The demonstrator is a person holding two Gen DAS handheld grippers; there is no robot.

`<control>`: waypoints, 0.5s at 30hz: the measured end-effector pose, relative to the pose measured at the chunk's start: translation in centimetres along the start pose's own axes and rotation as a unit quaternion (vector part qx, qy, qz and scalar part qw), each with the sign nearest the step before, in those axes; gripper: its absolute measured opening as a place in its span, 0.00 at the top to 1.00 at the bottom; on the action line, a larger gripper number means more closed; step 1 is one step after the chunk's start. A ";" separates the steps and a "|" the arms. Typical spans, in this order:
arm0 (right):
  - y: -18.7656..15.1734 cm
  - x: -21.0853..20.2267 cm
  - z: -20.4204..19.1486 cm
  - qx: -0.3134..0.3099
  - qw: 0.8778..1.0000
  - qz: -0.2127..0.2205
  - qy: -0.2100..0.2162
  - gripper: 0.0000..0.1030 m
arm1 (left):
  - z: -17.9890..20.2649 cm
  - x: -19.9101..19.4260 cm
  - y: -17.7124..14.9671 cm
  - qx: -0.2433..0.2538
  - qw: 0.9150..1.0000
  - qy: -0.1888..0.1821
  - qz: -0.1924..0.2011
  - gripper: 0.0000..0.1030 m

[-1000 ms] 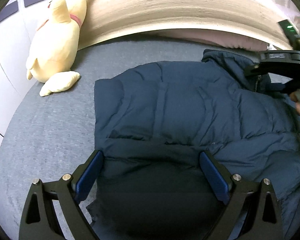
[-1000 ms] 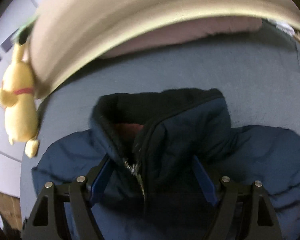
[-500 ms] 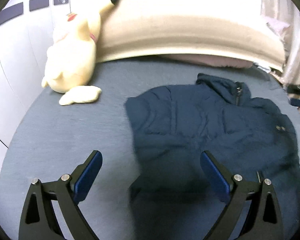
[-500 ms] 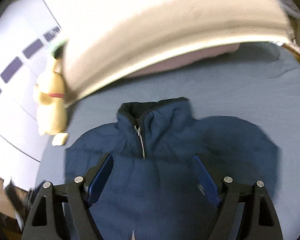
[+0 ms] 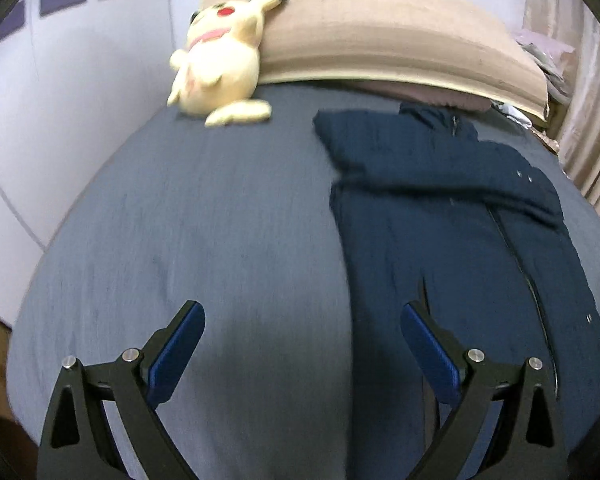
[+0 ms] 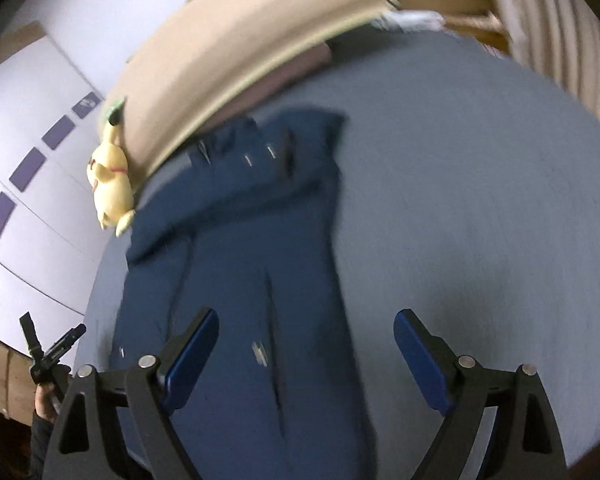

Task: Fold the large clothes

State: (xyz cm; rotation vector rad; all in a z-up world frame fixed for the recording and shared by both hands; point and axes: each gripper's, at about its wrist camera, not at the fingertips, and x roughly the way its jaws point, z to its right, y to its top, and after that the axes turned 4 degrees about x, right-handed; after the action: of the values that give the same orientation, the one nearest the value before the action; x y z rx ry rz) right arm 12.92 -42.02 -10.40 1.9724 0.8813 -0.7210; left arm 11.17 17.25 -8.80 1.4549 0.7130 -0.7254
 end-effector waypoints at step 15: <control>-9.7 2.9 4.0 0.067 0.991 -0.079 0.087 0.35 | 1.9 -0.1 -9.8 -0.066 0.989 -0.085 -0.098 0.05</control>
State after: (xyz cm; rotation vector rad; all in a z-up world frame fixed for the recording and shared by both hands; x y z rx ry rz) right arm 6.35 -40.63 -18.91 2.1263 1.1306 -0.7218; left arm 3.27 15.41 -14.69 1.1983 0.7641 -0.9254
